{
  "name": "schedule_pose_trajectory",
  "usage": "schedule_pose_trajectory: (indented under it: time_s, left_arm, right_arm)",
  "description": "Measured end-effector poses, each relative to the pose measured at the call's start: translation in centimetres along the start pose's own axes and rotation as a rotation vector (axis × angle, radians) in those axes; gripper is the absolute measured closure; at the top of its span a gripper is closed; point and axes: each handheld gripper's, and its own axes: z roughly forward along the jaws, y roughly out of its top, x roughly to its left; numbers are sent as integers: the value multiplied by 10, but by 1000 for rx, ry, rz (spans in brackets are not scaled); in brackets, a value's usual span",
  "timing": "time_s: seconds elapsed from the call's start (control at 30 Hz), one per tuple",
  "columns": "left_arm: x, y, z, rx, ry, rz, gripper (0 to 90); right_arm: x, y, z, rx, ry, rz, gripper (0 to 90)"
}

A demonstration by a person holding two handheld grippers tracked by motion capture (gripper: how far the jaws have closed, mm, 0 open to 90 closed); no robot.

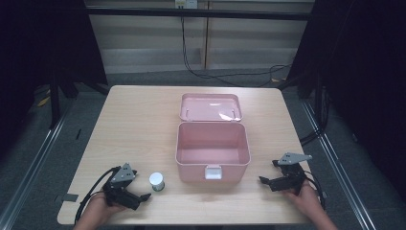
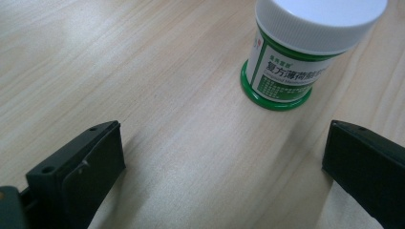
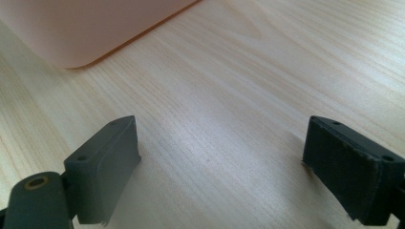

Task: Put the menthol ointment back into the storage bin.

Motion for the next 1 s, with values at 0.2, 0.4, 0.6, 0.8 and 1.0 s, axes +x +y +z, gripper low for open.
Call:
schedule_pose_trajectory:
  time_s: [0.2, 0.4, 0.6, 0.8, 1.0]
  left_arm:
    - [-1, 3, 0, 31, 13, -7, 0]
    - [-6, 14, -3, 152, 32, -43, 35]
    - [-15, 27, -11, 299, -2, -17, 165]
    - [-20, 37, -14, 393, -63, -28, 206]
    - [-18, 60, -20, 403, -81, -39, 237]
  right_arm:
    - [0, 0, 0, 0, 0, 0, 112]
    - [0, 0, 0, 0, 0, 0, 112]
    - [0, 0, 0, 1, 0, 0, 111]
    - [0, 0, 0, 1, 1, -1, 108]
    - [0, 0, 0, 2, 1, 1, 108]
